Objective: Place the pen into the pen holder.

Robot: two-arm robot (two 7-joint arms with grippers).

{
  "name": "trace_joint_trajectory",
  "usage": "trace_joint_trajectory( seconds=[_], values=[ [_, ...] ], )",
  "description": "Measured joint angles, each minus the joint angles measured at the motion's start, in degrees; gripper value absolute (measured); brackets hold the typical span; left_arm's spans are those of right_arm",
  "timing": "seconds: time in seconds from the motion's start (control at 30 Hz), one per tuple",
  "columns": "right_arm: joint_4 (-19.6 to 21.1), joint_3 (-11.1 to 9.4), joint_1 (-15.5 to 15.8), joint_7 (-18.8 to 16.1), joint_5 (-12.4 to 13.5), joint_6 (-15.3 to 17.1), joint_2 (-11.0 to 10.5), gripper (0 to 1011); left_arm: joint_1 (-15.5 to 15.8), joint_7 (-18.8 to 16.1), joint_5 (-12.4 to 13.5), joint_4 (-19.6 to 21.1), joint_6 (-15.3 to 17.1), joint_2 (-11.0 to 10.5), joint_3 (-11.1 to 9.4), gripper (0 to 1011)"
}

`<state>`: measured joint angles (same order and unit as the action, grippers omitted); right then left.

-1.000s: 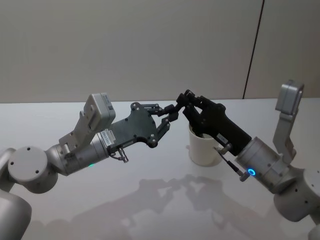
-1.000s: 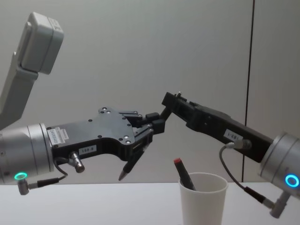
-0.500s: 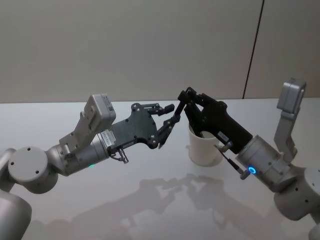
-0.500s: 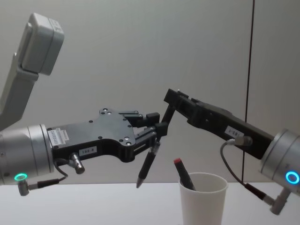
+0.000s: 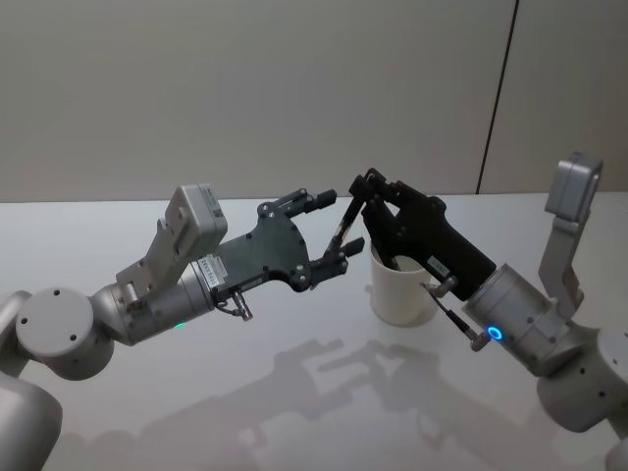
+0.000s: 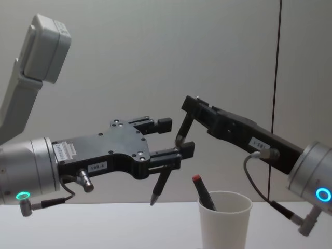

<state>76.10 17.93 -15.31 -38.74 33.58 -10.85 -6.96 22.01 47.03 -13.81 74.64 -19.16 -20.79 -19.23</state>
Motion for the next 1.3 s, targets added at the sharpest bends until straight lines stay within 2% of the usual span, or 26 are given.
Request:
trace_joint_trajectory(
  seconds=[0.07,0.37,0.97,1.3],
  values=[
    [0.01,0.03,-0.01,-0.01,0.1,-0.06,-0.02,185,0.0,-0.01,0.0,0.0,0.0,0.0,0.0,764],
    [0.07,0.12,-0.06,-0.01,0.31,-0.27,-0.12,185,0.0,-0.05,0.0,0.0,0.0,0.0,0.02,997],
    [1.02,-0.65,-0.36,1.67,-0.54,-2.54,-0.93,185,0.0,-0.12,-0.01,0.0,0.0,0.0,0.02,1000],
    [2.1,-1.62,-0.69,3.78,-2.44,-5.02,-1.79,185,0.0,-0.12,-0.01,0.0,0.0,0.0,0.02,1000]
  ],
)
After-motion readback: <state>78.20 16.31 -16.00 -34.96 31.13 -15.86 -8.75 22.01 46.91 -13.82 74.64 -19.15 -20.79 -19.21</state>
